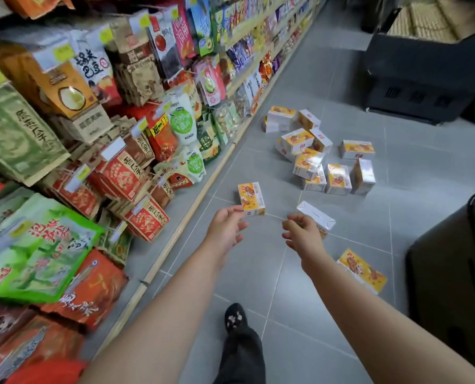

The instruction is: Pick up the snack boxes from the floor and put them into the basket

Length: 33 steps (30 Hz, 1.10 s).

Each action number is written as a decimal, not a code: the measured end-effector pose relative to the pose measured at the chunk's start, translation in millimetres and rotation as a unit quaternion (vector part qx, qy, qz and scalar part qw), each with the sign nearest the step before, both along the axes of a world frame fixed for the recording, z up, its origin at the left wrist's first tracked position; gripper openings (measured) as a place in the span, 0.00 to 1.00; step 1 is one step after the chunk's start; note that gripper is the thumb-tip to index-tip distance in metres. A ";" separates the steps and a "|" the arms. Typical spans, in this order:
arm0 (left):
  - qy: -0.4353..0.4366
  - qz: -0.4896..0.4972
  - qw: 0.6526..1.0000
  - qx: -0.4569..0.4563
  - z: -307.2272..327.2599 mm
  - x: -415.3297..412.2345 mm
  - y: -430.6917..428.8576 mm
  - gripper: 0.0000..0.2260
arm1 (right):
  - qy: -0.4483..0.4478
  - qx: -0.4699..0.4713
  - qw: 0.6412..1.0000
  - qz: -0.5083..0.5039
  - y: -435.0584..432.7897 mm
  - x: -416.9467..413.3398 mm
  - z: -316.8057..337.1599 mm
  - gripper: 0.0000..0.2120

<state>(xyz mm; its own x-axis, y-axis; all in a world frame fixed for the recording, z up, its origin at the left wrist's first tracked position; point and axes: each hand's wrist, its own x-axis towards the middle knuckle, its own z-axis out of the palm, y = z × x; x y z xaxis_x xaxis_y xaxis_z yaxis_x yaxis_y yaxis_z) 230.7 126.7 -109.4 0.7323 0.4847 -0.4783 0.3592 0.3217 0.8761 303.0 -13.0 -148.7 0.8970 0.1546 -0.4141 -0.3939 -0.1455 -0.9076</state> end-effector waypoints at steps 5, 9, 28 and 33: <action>0.004 -0.005 1.000 -0.012 -8.5 98.3 36.7 0.06 | -0.042 -0.031 0.999 0.012 35.4 99.1 -10.4 0.09; 0.019 0.001 1.000 -0.008 -7.1 171.5 69.9 0.06 | -0.040 -0.046 0.998 0.024 60.8 167.0 -13.8 0.09; 0.118 0.047 0.991 -0.046 -93.2 462.2 168.4 0.05 | -0.002 -0.158 0.974 0.162 147.7 476.2 -98.6 0.10; 0.161 0.062 0.985 -0.027 -162.1 539.5 212.6 0.07 | -0.058 -0.262 0.923 0.276 197.3 564.2 -158.7 0.14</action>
